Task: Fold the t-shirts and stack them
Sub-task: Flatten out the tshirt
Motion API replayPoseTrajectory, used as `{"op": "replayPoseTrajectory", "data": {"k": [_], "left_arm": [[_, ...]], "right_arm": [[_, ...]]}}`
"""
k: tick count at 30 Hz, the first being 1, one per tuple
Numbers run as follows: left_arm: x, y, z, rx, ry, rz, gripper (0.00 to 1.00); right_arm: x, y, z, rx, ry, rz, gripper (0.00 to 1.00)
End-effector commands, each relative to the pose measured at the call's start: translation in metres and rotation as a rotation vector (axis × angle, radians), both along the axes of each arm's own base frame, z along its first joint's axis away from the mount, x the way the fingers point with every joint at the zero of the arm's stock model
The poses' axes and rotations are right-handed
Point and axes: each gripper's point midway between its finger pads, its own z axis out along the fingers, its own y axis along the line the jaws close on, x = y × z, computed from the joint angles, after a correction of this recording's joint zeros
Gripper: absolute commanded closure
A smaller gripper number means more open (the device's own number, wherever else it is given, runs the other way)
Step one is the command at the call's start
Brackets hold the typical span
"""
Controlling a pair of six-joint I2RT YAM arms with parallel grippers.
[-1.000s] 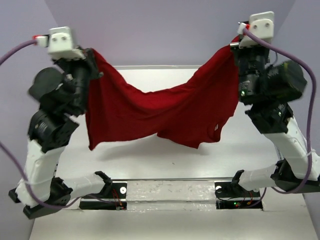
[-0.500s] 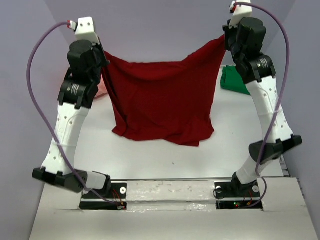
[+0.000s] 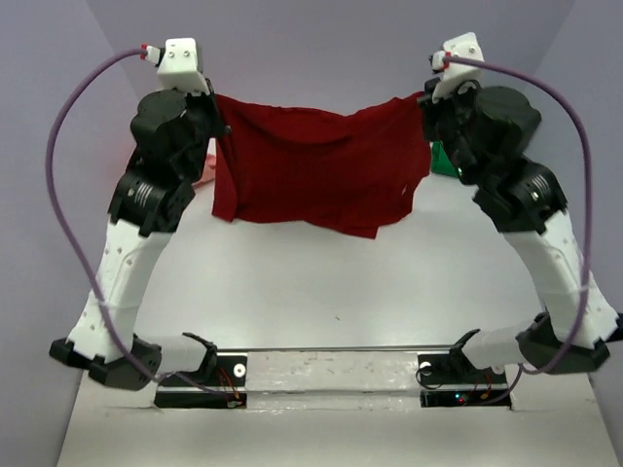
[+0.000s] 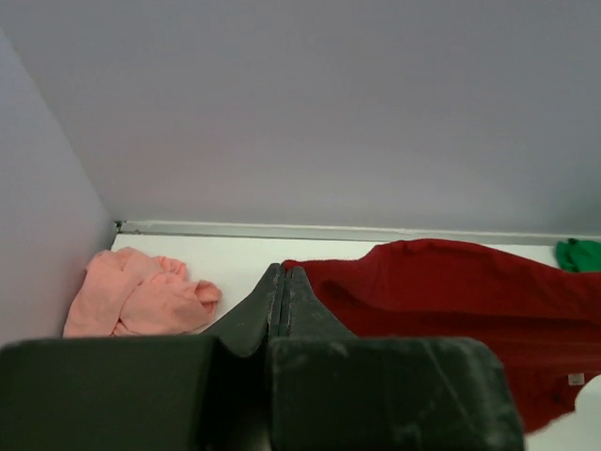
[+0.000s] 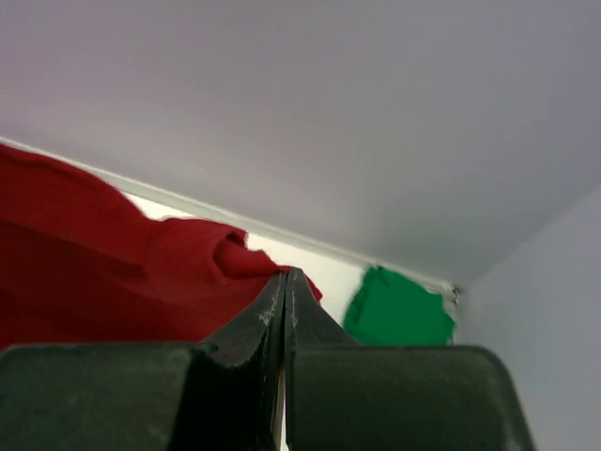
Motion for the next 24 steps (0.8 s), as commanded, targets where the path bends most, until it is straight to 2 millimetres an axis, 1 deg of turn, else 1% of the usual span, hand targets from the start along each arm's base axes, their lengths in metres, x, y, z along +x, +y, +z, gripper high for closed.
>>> {"op": "replayPoseTrajectory", "data": {"k": [1,2,3,4,5,6,8,11,13,15,16,17,18,19,20,21,22,23,24], "left_arm": [[-0.091,0.028,0.074,-0.086,-0.236,0.042,1.0],[-0.101,0.03,0.077,-0.102,-0.244,0.039,1.0],[-0.118,0.036,0.081,-0.124,-0.256,0.026,1.0],[-0.126,0.04,0.083,-0.129,-0.259,0.024,1.0],[-0.131,0.042,0.083,-0.142,-0.259,0.02,1.0],[-0.135,0.043,0.083,-0.159,-0.258,0.012,1.0],[-0.145,0.048,0.08,-0.169,-0.256,0.007,1.0],[-0.15,0.053,0.076,-0.174,-0.251,0.017,1.0],[-0.145,0.051,0.071,-0.16,-0.238,0.024,1.0],[-0.137,0.047,0.07,-0.145,-0.232,0.028,1.0],[-0.127,0.039,0.069,-0.129,-0.229,0.02,1.0],[-0.123,0.036,0.071,-0.129,-0.235,0.016,1.0],[-0.116,0.032,0.074,-0.132,-0.243,0.021,1.0],[-0.102,0.023,0.075,-0.126,-0.235,0.018,1.0],[-0.094,0.02,0.079,-0.103,-0.243,0.024,1.0],[-0.085,0.016,0.08,-0.094,-0.237,0.027,1.0],[-0.078,0.014,0.082,-0.09,-0.234,0.036,1.0],[-0.06,0.0,0.089,-0.082,-0.235,0.003,1.0],[-0.049,-0.004,0.091,-0.08,-0.235,-0.014,1.0]], "right_arm": [[-0.078,-0.022,0.062,0.036,-0.194,-0.043,1.0],[-0.085,-0.031,0.062,0.036,-0.196,-0.076,1.0],[-0.099,-0.041,0.068,0.037,-0.221,-0.083,1.0],[-0.106,-0.043,0.07,0.044,-0.228,-0.077,1.0],[-0.11,-0.05,0.071,0.044,-0.227,-0.1,1.0],[-0.116,-0.049,0.073,0.028,-0.229,-0.094,1.0],[-0.12,-0.052,0.071,0.009,-0.218,-0.122,1.0],[-0.119,-0.044,0.069,-0.009,-0.211,-0.111,1.0],[-0.116,-0.042,0.072,-0.018,-0.214,-0.114,1.0],[-0.105,-0.028,0.072,-0.041,-0.214,-0.111,1.0],[-0.103,-0.025,0.08,-0.035,-0.228,-0.11,1.0],[-0.096,-0.018,0.081,-0.051,-0.228,-0.115,1.0],[-0.08,0.0,0.079,-0.082,-0.229,-0.108,1.0],[-0.07,0.002,0.082,-0.087,-0.234,-0.119,1.0],[-0.053,0.016,0.086,-0.087,-0.244,-0.105,1.0],[-0.054,0.005,0.099,-0.065,-0.273,-0.116,1.0],[-0.028,0.021,0.086,-0.087,-0.246,-0.115,1.0],[-0.009,0.008,0.083,-0.095,-0.236,-0.163,1.0],[0.006,0.012,0.081,-0.098,-0.233,-0.133,1.0]]}}
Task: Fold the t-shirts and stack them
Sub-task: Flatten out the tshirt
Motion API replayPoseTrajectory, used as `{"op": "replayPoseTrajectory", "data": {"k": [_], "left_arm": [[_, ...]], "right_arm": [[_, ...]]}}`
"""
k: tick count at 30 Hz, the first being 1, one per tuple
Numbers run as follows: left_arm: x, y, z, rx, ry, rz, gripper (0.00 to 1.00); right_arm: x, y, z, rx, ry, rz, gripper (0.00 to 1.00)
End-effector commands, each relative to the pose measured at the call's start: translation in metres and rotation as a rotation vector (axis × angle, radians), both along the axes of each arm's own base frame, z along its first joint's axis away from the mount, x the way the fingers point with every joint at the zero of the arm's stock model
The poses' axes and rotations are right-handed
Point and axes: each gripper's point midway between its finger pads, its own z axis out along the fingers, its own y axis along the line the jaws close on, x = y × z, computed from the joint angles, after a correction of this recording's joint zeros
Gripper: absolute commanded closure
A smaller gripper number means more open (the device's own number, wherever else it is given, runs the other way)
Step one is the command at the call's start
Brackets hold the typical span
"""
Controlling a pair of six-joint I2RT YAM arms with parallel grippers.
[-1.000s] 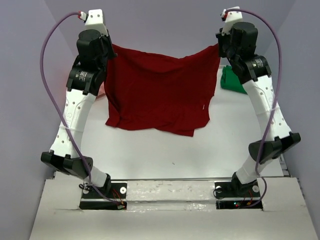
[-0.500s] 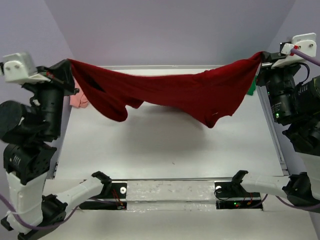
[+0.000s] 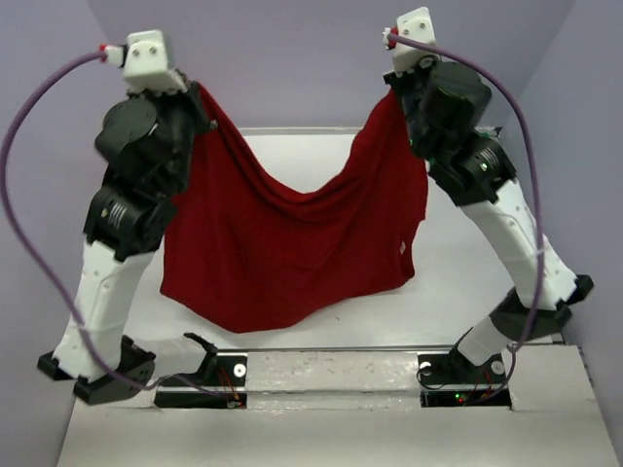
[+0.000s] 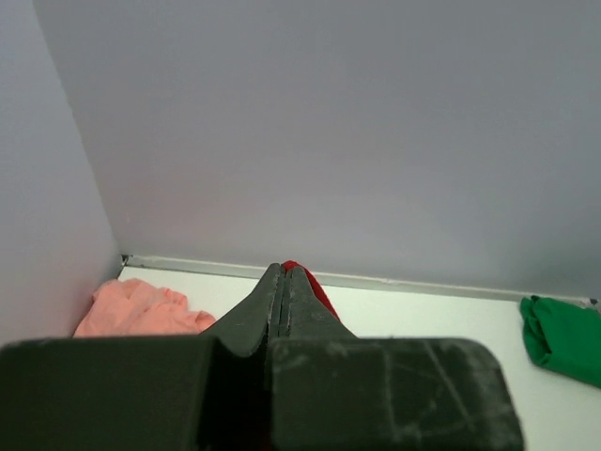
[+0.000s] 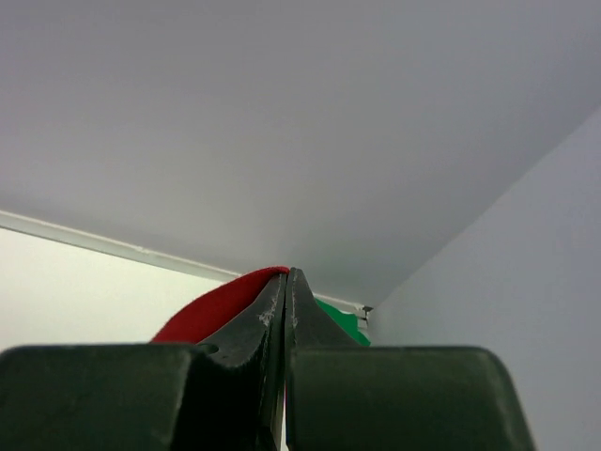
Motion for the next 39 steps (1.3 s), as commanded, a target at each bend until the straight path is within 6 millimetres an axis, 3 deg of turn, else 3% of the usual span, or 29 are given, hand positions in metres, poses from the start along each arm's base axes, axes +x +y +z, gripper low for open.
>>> {"op": "replayPoseTrajectory", "data": {"k": [1,3,4,6,8,9,10,11,14,18,19,21,22,23,24,25,27,28,30,31,32,33,34,35,36,39], "left_arm": [[0.057,-0.014,0.038,-0.001,-0.084,-0.028,1.0],[0.079,-0.003,0.039,0.016,-0.053,0.021,1.0],[0.097,-0.009,0.044,0.022,-0.063,0.014,1.0],[0.111,-0.004,0.052,0.019,-0.087,0.009,1.0],[0.134,0.002,0.058,0.023,-0.105,0.018,1.0],[0.144,0.002,0.055,0.001,-0.104,0.013,1.0],[0.162,0.006,0.045,0.007,-0.083,0.02,1.0],[0.165,0.005,0.044,0.009,-0.086,0.014,1.0],[0.164,0.001,0.045,0.011,-0.088,-0.012,1.0],[0.119,-0.007,0.079,0.0,-0.175,-0.048,1.0],[0.1,-0.004,0.089,-0.007,-0.198,-0.044,1.0],[0.081,-0.005,0.095,-0.018,-0.21,-0.053,1.0],[0.058,-0.007,0.105,-0.033,-0.236,-0.071,1.0],[0.054,-0.006,0.099,-0.029,-0.215,-0.052,1.0],[0.045,-0.008,0.099,-0.017,-0.219,-0.047,1.0],[0.021,-0.016,0.105,-0.016,-0.237,-0.081,1.0],[0.006,-0.014,0.099,-0.026,-0.211,-0.045,1.0],[-0.01,-0.009,0.103,-0.046,-0.219,-0.047,1.0],[-0.029,-0.011,0.101,-0.07,-0.203,-0.072,1.0],[-0.045,-0.003,0.105,-0.091,-0.216,-0.081,1.0],[-0.051,-0.007,0.098,-0.103,-0.193,-0.093,1.0],[-0.057,-0.004,0.095,-0.11,-0.186,-0.094,1.0],[-0.065,0.004,0.091,-0.126,-0.176,-0.082,1.0],[-0.069,0.001,0.086,-0.134,-0.16,-0.107,1.0],[-0.073,0.003,0.086,-0.152,-0.16,-0.112,1.0],[-0.081,0.01,0.074,-0.165,-0.136,-0.119,1.0]], "right_arm": [[0.054,-0.013,0.017,0.08,-0.046,-0.01,1.0],[0.076,-0.028,0.021,0.119,-0.056,0.001,1.0],[0.094,-0.022,0.011,0.107,-0.038,0.022,1.0],[0.108,-0.04,0.013,0.152,-0.049,0.025,1.0],[0.128,-0.045,0.0,0.157,-0.022,0.044,1.0],[0.135,-0.057,-0.006,0.178,-0.005,0.032,1.0],[0.138,-0.059,-0.009,0.184,0.002,0.039,1.0],[0.139,-0.057,-0.01,0.188,0.007,0.047,1.0],[0.116,-0.059,0.015,0.209,-0.044,0.084,1.0],[0.058,-0.072,0.073,0.241,-0.182,0.11,1.0],[0.034,-0.077,0.091,0.248,-0.227,0.117,1.0],[0.012,-0.067,0.097,0.252,-0.242,0.128,1.0],[-0.012,-0.071,0.112,0.229,-0.285,0.123,1.0],[-0.021,-0.076,0.112,0.232,-0.289,0.059,1.0],[-0.03,-0.049,0.111,0.173,-0.286,0.098,1.0],[-0.04,-0.045,0.111,0.161,-0.286,0.092,1.0],[-0.068,-0.044,0.114,0.164,-0.285,0.084,1.0],[-0.071,-0.042,0.109,0.156,-0.267,0.076,1.0],[-0.087,-0.056,0.108,0.161,-0.252,0.026,1.0],[-0.093,-0.051,0.105,0.163,-0.237,0.038,1.0],[-0.096,-0.05,0.102,0.156,-0.225,0.034,1.0],[-0.105,-0.063,0.1,0.176,-0.213,-0.005,1.0],[-0.112,-0.055,0.1,0.162,-0.202,0.024,1.0],[-0.12,-0.071,0.103,0.171,-0.204,-0.041,1.0],[-0.121,-0.064,0.096,0.168,-0.175,-0.037,1.0],[-0.138,-0.065,0.107,0.18,-0.188,-0.033,1.0]]}}
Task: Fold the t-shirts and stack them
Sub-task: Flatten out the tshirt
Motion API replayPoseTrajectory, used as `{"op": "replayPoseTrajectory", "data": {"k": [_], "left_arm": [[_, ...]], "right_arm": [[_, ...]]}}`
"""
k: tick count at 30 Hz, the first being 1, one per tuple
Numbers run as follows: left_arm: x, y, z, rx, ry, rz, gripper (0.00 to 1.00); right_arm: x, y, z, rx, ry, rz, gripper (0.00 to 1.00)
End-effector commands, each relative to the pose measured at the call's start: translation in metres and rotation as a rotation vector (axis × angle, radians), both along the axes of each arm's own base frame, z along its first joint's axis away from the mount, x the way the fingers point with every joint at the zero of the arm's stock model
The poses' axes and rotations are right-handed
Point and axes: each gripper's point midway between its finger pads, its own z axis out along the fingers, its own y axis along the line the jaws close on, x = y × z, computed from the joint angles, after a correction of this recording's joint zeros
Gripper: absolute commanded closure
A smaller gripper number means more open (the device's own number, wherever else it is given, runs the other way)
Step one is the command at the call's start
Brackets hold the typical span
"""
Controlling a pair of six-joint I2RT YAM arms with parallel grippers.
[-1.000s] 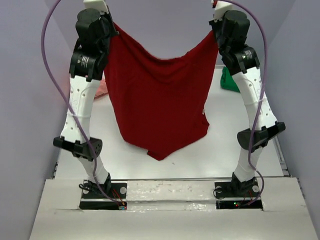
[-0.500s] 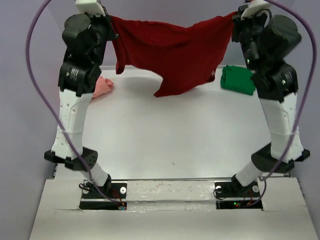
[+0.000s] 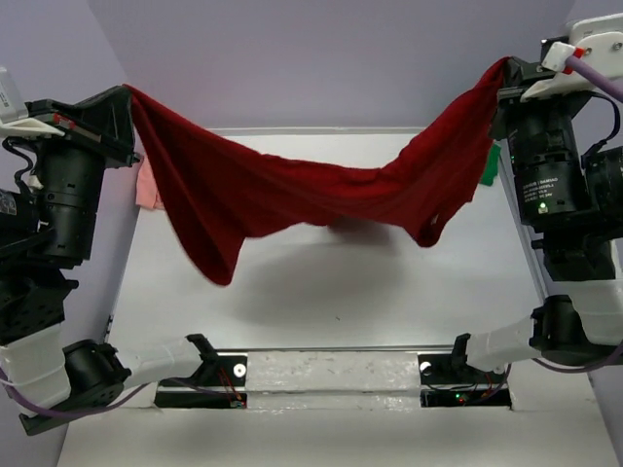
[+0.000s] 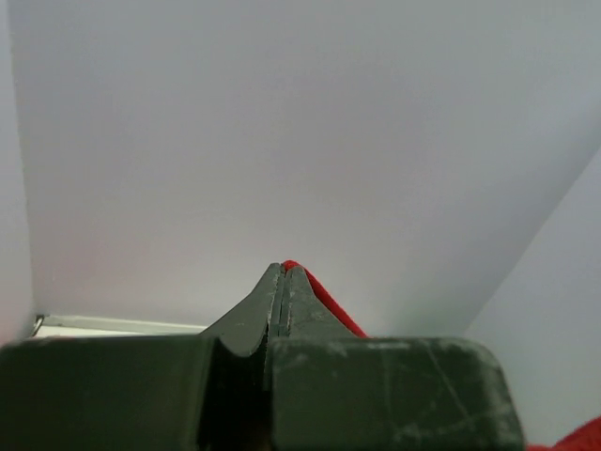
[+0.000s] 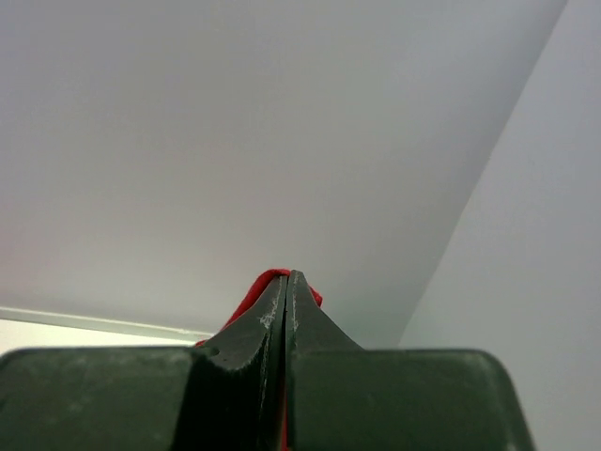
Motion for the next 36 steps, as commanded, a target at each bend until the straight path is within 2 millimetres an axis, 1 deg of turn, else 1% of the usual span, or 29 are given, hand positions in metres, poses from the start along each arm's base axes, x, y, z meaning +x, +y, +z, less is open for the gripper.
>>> {"op": "replayPoseTrajectory", "data": {"k": [1,2,4,6,9,10,11,12,13,14,15,16,17,18,19,20,21,22,23,24,25,27,28,29,30,31,32,34,36], "left_arm": [[0.007,0.001,-0.025,-0.007,0.077,0.044,1.0],[0.006,0.003,-0.026,-0.008,0.076,0.045,1.0],[0.009,0.003,-0.029,0.006,0.089,0.065,1.0],[0.012,0.001,-0.028,0.022,0.092,0.07,1.0],[0.025,-0.014,-0.029,0.057,0.102,0.082,1.0],[0.029,-0.016,-0.026,0.049,0.093,0.088,1.0],[0.036,-0.026,-0.029,0.066,0.096,0.085,1.0],[0.04,-0.03,-0.028,0.068,0.093,0.088,1.0],[0.053,-0.04,-0.031,0.088,0.106,0.113,1.0],[0.057,-0.043,-0.027,0.081,0.102,0.115,1.0],[0.064,-0.049,-0.026,0.09,0.104,0.11,1.0],[0.074,-0.053,-0.035,0.124,0.137,0.109,1.0],[0.091,-0.073,-0.037,0.147,0.143,0.053,1.0],[0.109,-0.064,-0.044,0.135,0.166,0.08,1.0],[0.12,-0.063,-0.048,0.124,0.173,0.082,1.0],[0.134,-0.064,-0.057,0.134,0.188,0.087,1.0],[0.147,-0.067,-0.069,0.155,0.208,0.069,1.0],[0.171,-0.051,-0.079,0.149,0.229,0.116,1.0],[0.183,-0.05,-0.086,0.16,0.243,0.093,1.0],[0.196,-0.028,-0.087,0.155,0.255,0.14,1.0],[0.213,-0.028,-0.089,0.165,0.263,0.135,1.0],[0.227,-0.018,-0.095,0.16,0.272,0.131,1.0],[0.23,-0.011,-0.088,0.146,0.248,0.134,1.0],[0.244,-0.003,-0.095,0.154,0.267,0.154,1.0],[0.244,0.001,-0.089,0.15,0.254,0.155,1.0],[0.254,0.007,-0.095,0.142,0.267,0.15,1.0],[0.254,0.003,-0.095,0.144,0.264,0.129,1.0],[0.254,0.0,-0.094,0.146,0.26,0.112,1.0],[0.249,-0.002,-0.09,0.142,0.252,0.109,1.0]], "right_arm": [[-0.017,-0.015,0.002,-0.001,0.046,-0.131,1.0],[-0.018,-0.02,0.006,0.013,0.041,-0.144,1.0],[-0.017,-0.01,0.011,0.004,0.015,-0.134,1.0],[-0.015,0.003,0.018,-0.001,-0.017,-0.112,1.0],[-0.013,0.016,0.028,0.03,-0.055,-0.084,1.0],[-0.006,0.015,0.031,0.025,-0.077,-0.105,1.0],[0.0,0.02,0.034,0.018,-0.102,-0.105,1.0],[0.007,0.018,0.037,0.029,-0.114,-0.096,1.0],[0.033,0.019,0.018,0.009,-0.058,-0.095,1.0],[0.05,0.017,0.007,-0.008,-0.034,-0.097,1.0],[0.071,0.031,-0.004,-0.049,-0.024,-0.039,1.0],[0.09,0.035,-0.028,-0.095,0.036,-0.031,1.0],[0.113,0.022,-0.046,-0.057,0.076,-0.052,1.0],[0.122,0.021,-0.052,-0.036,0.097,-0.019,1.0],[0.135,0.031,-0.066,-0.016,0.136,0.052,1.0],[0.144,0.027,-0.068,-0.011,0.142,0.052,1.0],[0.157,0.004,-0.07,0.0,0.148,0.005,1.0],[0.174,0.008,-0.076,0.031,0.165,0.056,1.0],[0.184,0.0,-0.079,0.056,0.18,0.072,1.0],[0.193,-0.018,-0.075,0.108,0.179,0.105,1.0],[0.217,-0.02,-0.091,0.116,0.217,0.108,1.0],[0.234,-0.026,-0.103,0.132,0.247,0.129,1.0],[0.238,-0.025,-0.106,0.137,0.259,0.148,1.0],[0.239,-0.024,-0.101,0.14,0.243,0.155,1.0],[0.242,-0.021,-0.103,0.141,0.248,0.163,1.0],[0.244,-0.022,-0.101,0.139,0.236,0.157,1.0],[0.245,-0.028,-0.101,0.14,0.235,0.148,1.0],[0.239,-0.033,-0.098,0.144,0.234,0.153,1.0],[0.229,-0.035,-0.095,0.142,0.227,0.15,1.0]]}}
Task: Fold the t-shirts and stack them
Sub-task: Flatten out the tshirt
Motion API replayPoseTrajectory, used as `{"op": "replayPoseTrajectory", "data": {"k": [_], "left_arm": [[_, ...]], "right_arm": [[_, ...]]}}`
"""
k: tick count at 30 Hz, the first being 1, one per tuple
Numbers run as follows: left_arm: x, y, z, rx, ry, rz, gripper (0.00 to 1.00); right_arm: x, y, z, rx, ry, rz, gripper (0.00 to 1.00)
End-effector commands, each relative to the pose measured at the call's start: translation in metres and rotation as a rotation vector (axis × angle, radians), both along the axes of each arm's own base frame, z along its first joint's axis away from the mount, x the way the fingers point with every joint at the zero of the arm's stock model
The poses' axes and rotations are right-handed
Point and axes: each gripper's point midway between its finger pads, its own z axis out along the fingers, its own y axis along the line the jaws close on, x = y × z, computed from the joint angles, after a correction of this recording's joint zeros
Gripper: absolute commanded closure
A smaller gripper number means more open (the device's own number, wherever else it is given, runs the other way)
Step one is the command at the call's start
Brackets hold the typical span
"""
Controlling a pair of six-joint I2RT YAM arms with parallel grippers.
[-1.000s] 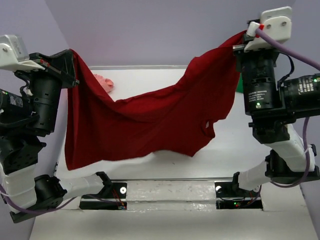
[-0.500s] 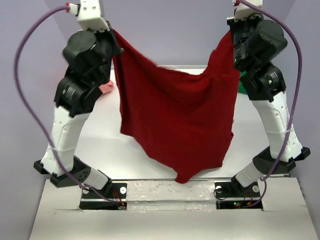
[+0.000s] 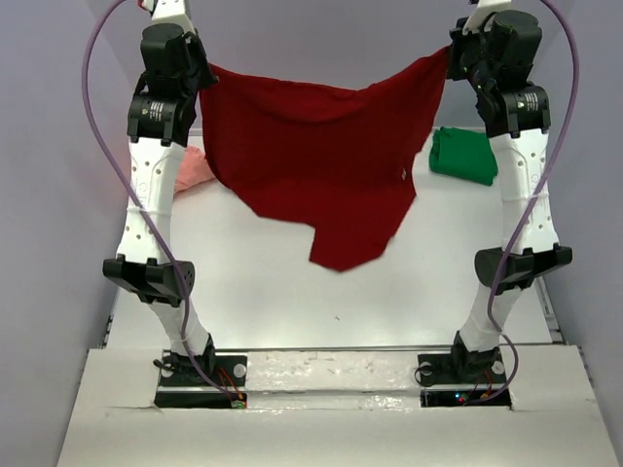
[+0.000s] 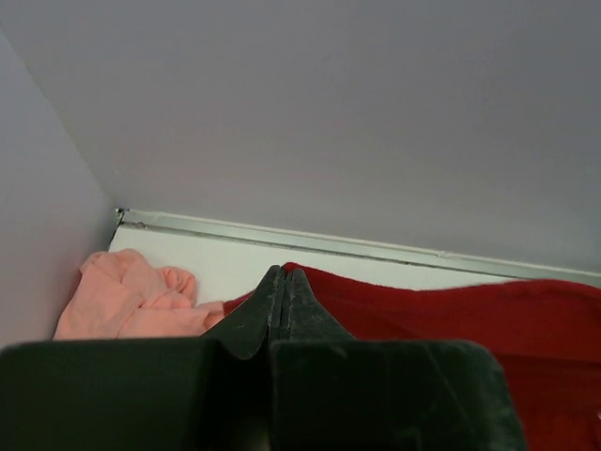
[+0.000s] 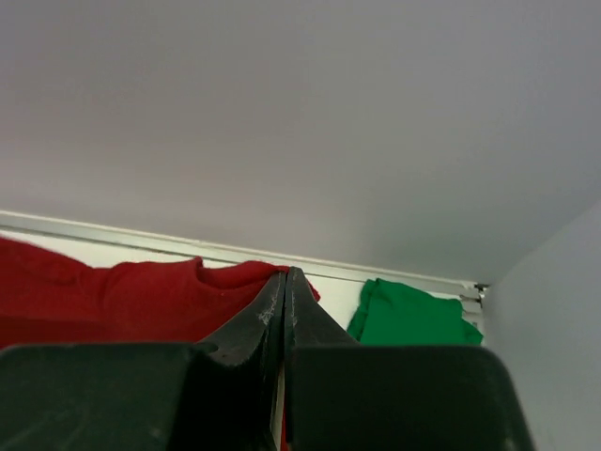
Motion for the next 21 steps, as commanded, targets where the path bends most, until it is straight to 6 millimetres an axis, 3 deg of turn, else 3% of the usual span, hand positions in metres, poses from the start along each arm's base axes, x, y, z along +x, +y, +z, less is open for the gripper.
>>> {"op": "replayPoseTrajectory", "data": {"k": [1,5,7,8,12,13,15,16,18,19,21], "left_arm": [[-0.05,-0.013,0.096,-0.059,-0.25,-0.088,1.0],[-0.082,-0.017,0.113,-0.063,-0.294,-0.105,1.0],[-0.093,-0.024,0.11,-0.069,-0.284,-0.129,1.0],[-0.104,-0.023,0.11,-0.066,-0.285,-0.111,1.0],[-0.143,-0.04,0.117,-0.052,-0.296,-0.11,1.0],[-0.158,-0.046,0.119,-0.057,-0.29,-0.136,1.0],[-0.178,-0.039,0.129,-0.076,-0.311,-0.105,1.0],[-0.198,-0.032,0.138,-0.098,-0.339,-0.11,1.0],[-0.219,-0.034,0.145,-0.138,-0.355,-0.137,1.0],[-0.236,-0.027,0.148,-0.155,-0.364,-0.142,1.0],[-0.253,-0.024,0.149,-0.192,-0.363,-0.153,1.0]], "right_arm": [[-0.053,0.003,0.077,0.075,-0.192,0.072,1.0],[-0.081,0.0,0.094,0.09,-0.232,0.079,1.0],[-0.086,-0.002,0.088,0.088,-0.214,0.071,1.0],[-0.1,0.005,0.095,0.089,-0.23,0.089,1.0],[-0.127,0.014,0.098,0.04,-0.242,0.059,1.0],[-0.134,0.025,0.093,0.017,-0.226,0.058,1.0],[-0.155,0.027,0.099,0.01,-0.235,0.051,1.0],[-0.164,0.029,0.098,0.001,-0.226,0.036,1.0],[-0.18,0.029,0.101,-0.012,-0.233,0.028,1.0],[-0.197,0.017,0.11,-0.017,-0.257,-0.013,1.0],[-0.225,0.013,0.123,-0.004,-0.294,-0.035,1.0]]}}
